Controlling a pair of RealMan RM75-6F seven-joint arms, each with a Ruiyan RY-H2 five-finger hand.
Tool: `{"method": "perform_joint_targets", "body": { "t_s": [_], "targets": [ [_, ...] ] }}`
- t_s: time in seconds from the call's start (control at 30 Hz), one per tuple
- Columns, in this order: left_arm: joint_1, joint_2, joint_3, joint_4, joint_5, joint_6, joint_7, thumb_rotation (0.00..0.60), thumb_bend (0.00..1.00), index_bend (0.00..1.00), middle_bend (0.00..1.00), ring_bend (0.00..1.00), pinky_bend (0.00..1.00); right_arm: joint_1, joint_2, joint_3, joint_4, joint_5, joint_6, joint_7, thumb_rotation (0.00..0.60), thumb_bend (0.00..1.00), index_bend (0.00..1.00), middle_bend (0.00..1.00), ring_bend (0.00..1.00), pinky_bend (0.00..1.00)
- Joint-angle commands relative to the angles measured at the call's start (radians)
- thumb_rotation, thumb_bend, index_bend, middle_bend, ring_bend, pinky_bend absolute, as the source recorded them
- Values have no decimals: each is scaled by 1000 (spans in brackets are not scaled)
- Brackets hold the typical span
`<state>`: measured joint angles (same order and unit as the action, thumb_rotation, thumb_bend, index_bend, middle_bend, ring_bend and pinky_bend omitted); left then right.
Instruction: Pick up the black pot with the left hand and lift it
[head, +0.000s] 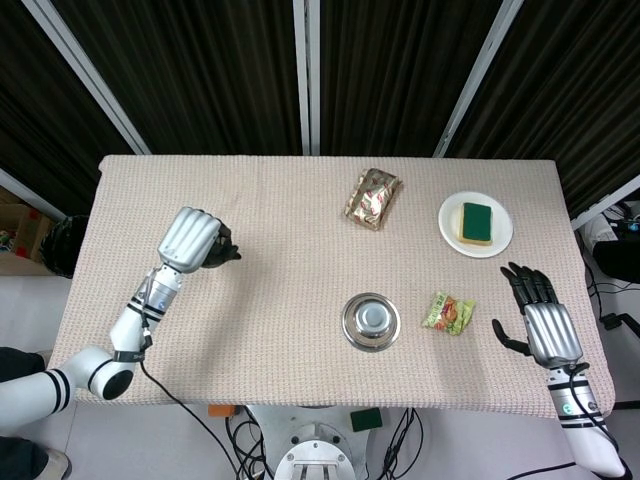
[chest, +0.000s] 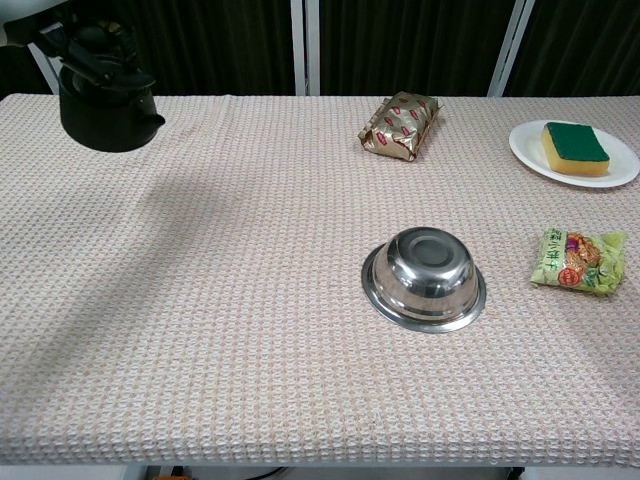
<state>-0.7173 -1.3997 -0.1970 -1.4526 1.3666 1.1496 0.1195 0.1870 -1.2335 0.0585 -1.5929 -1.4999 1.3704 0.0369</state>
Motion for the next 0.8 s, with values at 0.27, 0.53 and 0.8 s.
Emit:
{"method": "perform_joint_targets", "body": {
  "t_s": [0.27,0.53,0.8],
  "targets": [
    [2,-2,-4,6,11,10,-7,600,259,1000,1000,1000,778,0,0,-1,0,-1,0,0,564,366,0,0,0,0],
    [3,-4,-7,6,16,14,-2,600,266,1000,1000,1000,780,0,1,-1,-1,-2,3,1,563,367,0,0,0,0],
    [2,-10,-10,9,23,22,10,600,275,1000,1000,1000,780,-1,2,-1,-2,-3,5,2,563,367,0,0,0,0]
  ]
}}
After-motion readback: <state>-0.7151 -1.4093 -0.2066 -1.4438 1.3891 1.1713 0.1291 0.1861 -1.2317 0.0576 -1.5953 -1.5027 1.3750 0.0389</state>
